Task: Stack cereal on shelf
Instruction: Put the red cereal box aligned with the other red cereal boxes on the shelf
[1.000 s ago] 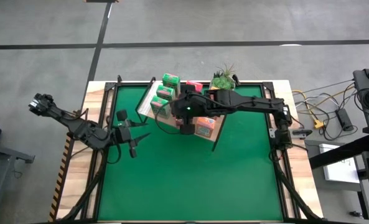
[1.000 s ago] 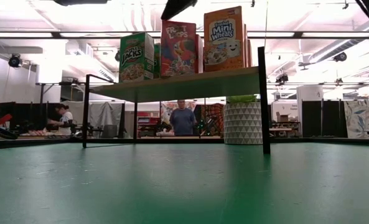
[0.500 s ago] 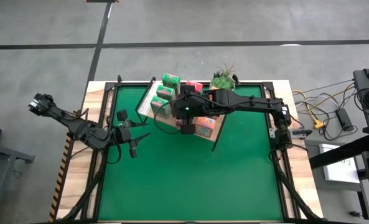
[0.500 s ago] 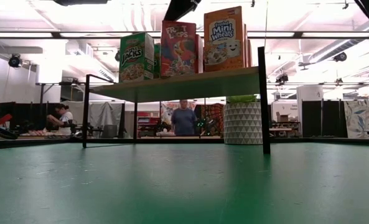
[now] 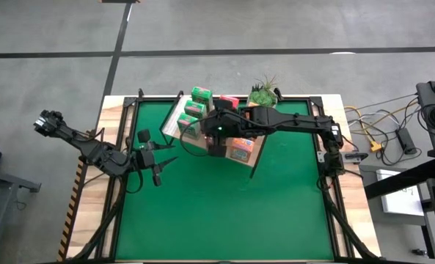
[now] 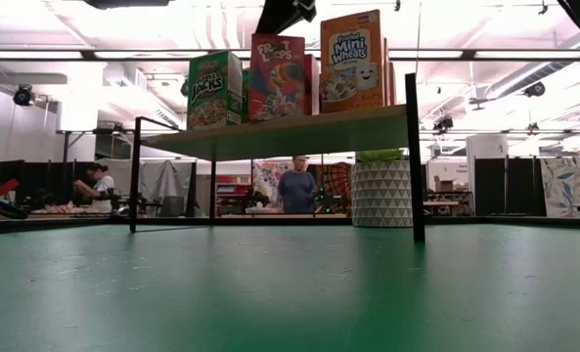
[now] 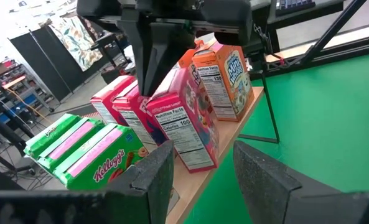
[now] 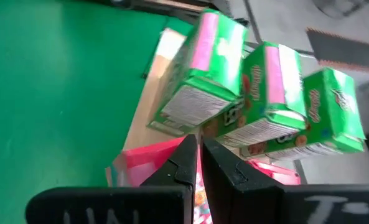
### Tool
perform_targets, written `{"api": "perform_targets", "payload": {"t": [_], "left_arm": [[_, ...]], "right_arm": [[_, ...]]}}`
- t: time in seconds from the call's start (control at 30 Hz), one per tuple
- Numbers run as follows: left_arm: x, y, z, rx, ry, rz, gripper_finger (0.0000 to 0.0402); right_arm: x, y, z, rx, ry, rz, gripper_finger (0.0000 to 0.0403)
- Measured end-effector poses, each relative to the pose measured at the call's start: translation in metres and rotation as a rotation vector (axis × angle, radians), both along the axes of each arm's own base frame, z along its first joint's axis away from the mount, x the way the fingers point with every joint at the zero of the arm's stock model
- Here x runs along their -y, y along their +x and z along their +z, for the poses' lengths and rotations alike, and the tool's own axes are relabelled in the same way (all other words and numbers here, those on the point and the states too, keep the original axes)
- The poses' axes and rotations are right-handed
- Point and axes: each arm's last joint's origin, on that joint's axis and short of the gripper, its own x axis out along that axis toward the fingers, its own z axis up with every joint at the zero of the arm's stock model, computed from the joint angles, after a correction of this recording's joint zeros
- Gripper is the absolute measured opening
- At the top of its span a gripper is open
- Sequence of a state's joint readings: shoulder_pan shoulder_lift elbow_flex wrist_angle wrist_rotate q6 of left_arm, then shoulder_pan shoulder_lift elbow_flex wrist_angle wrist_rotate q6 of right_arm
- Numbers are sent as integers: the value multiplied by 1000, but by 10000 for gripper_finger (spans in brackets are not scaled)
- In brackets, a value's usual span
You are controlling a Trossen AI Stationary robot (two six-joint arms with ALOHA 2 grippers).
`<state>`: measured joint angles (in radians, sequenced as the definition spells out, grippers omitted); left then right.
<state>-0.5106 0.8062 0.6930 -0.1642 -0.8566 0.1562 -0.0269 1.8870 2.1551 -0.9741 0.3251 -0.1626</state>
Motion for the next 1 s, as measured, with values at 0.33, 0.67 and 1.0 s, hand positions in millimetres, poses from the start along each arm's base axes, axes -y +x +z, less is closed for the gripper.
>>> {"api": "perform_targets", "payload": {"t": [0.33, 0.67, 1.0], "left_arm": [[0, 0, 0, 0, 0, 0, 148], [0, 0, 0, 0, 0, 0, 148], [0, 0, 0, 0, 0, 0, 148]], "right_arm": [[-3, -4, 10, 15, 16, 70, 12], [-15, 0, -1, -42, 118, 291, 12], [-11, 8, -9, -49, 45, 208, 12]]}}
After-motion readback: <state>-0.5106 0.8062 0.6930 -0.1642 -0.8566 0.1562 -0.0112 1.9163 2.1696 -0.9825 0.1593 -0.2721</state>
